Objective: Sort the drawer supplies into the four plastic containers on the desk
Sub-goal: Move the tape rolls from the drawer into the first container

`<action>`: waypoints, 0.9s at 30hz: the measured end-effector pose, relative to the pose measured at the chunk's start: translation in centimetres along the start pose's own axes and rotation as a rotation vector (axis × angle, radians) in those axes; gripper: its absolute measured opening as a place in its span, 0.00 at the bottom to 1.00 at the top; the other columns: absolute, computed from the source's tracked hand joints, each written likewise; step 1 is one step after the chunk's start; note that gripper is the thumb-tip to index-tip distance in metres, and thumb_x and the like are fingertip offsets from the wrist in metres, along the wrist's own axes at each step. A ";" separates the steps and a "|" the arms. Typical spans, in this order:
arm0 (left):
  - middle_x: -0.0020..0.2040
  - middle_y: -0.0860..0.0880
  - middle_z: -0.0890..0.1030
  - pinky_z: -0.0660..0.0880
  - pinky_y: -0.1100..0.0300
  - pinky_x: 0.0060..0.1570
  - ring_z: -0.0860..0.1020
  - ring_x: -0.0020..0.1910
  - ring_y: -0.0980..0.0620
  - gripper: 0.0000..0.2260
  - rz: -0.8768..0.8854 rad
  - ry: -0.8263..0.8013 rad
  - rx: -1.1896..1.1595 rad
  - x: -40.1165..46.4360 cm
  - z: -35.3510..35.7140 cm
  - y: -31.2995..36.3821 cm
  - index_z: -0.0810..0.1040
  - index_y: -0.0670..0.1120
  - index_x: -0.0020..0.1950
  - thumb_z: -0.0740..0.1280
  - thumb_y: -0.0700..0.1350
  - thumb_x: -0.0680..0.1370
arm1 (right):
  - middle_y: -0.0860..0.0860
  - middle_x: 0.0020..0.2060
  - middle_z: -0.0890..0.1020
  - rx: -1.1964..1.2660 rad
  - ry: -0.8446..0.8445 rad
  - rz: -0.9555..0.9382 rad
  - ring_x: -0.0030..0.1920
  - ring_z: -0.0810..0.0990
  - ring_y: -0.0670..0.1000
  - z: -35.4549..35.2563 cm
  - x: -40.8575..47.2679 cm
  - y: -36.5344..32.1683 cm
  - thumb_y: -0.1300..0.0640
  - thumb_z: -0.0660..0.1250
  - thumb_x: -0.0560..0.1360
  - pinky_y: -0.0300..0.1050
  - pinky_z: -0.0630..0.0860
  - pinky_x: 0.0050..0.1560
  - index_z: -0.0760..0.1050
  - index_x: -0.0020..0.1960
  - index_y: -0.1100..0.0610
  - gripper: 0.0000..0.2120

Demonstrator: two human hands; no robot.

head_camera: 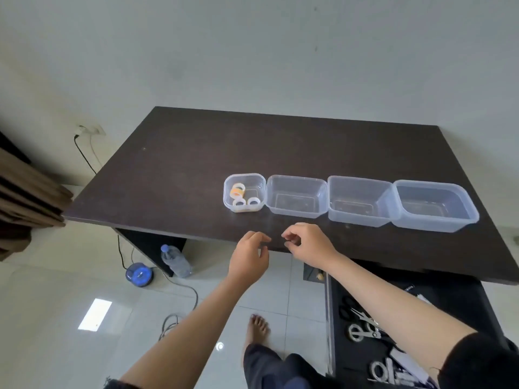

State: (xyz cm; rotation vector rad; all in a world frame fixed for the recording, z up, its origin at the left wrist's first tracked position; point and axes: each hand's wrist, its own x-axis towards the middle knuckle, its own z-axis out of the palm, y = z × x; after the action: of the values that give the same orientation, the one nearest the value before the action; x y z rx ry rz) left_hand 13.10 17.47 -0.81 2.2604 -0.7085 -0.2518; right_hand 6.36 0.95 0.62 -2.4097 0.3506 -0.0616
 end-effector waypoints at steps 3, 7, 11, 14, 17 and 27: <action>0.55 0.48 0.79 0.71 0.65 0.51 0.77 0.54 0.50 0.10 -0.016 -0.069 -0.033 -4.2 3.5 1.5 0.79 0.43 0.55 0.63 0.37 0.76 | 0.49 0.44 0.81 -0.024 -0.068 0.068 0.44 0.79 0.51 -0.5 -5.4 2.9 0.62 0.68 0.72 0.51 0.79 0.47 0.81 0.51 0.57 0.08; 0.57 0.49 0.78 0.72 0.65 0.52 0.76 0.55 0.52 0.10 -0.032 -0.207 -0.069 -8.7 8.0 4.1 0.77 0.44 0.58 0.62 0.39 0.78 | 0.46 0.42 0.79 -0.049 -0.119 0.216 0.41 0.79 0.48 -1.6 -12.3 7.4 0.60 0.68 0.73 0.48 0.79 0.47 0.81 0.49 0.55 0.07; 0.56 0.49 0.77 0.71 0.66 0.50 0.77 0.54 0.52 0.10 -0.040 -0.327 -0.117 -11.2 11.9 6.6 0.77 0.43 0.57 0.62 0.38 0.77 | 0.45 0.42 0.79 -0.069 -0.141 0.373 0.41 0.80 0.47 -2.8 -17.2 12.0 0.60 0.68 0.72 0.46 0.79 0.46 0.81 0.50 0.53 0.08; 0.55 0.48 0.76 0.73 0.65 0.50 0.77 0.52 0.52 0.10 -0.070 -0.387 -0.119 -12.2 14.7 8.1 0.77 0.44 0.57 0.64 0.39 0.77 | 0.46 0.42 0.80 -0.088 -0.173 0.464 0.43 0.79 0.48 -3.1 -19.6 15.1 0.61 0.67 0.72 0.46 0.79 0.47 0.81 0.51 0.53 0.10; 0.57 0.47 0.76 0.76 0.60 0.54 0.77 0.53 0.51 0.12 -0.123 -0.480 -0.044 -12.6 17.4 9.1 0.76 0.44 0.59 0.65 0.41 0.76 | 0.48 0.43 0.81 -0.103 -0.238 0.497 0.45 0.79 0.50 -3.0 -21.0 18.1 0.62 0.66 0.71 0.42 0.75 0.45 0.81 0.52 0.55 0.11; 0.62 0.41 0.72 0.75 0.53 0.59 0.76 0.58 0.43 0.26 -0.423 -0.776 0.240 -13.2 23.8 9.9 0.66 0.44 0.70 0.69 0.47 0.74 | 0.53 0.56 0.80 -0.255 -0.553 0.411 0.55 0.78 0.56 -0.7 -22.4 23.8 0.61 0.62 0.74 0.44 0.74 0.47 0.77 0.60 0.52 0.17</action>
State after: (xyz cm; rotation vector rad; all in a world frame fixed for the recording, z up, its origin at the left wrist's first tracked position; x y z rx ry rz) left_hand -10.91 4.97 -11.05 2.5120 -0.6413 -1.3599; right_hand -20.86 -10.76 -13.19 -2.4221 0.6054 0.8579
